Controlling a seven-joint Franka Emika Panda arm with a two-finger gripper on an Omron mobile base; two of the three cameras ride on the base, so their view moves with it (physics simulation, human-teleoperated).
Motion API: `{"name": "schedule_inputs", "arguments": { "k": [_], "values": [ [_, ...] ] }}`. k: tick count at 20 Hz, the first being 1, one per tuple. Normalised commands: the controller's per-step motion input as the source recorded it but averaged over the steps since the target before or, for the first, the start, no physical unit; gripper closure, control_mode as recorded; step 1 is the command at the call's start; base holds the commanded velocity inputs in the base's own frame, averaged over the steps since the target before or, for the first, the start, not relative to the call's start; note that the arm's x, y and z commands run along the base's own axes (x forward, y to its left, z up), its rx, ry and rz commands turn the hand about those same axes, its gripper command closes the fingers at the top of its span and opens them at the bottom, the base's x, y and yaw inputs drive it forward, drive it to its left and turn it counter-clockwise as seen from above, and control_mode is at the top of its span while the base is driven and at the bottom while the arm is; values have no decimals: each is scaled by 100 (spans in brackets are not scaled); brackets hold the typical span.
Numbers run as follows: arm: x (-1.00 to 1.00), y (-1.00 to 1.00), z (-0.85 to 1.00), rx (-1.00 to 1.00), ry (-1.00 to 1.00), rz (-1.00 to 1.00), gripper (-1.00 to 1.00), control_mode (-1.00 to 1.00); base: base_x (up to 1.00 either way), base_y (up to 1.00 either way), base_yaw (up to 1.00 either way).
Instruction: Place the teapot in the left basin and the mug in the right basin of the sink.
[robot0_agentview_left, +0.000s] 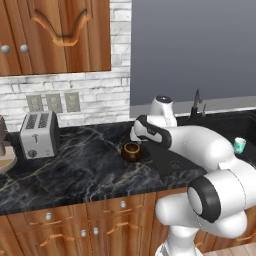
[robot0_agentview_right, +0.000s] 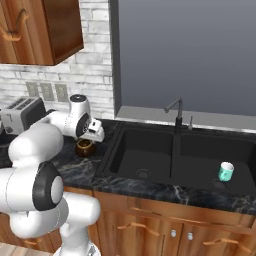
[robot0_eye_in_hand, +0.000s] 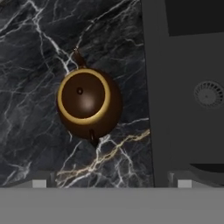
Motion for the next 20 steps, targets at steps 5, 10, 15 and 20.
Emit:
{"name": "schedule_inputs", "arguments": {
  "k": [5,10,15,20],
  "values": [
    [-4,16,-19,0,0,0,-100,-100,0,0,0],
    [-19,16,-29,0,0,0,-100,-100,0,0,0],
    [-10,17,-24,0,0,0,-100,-100,0,0,0],
    [4,7,-22,0,0,0,-100,-100,0,0,0]
  ]
}}
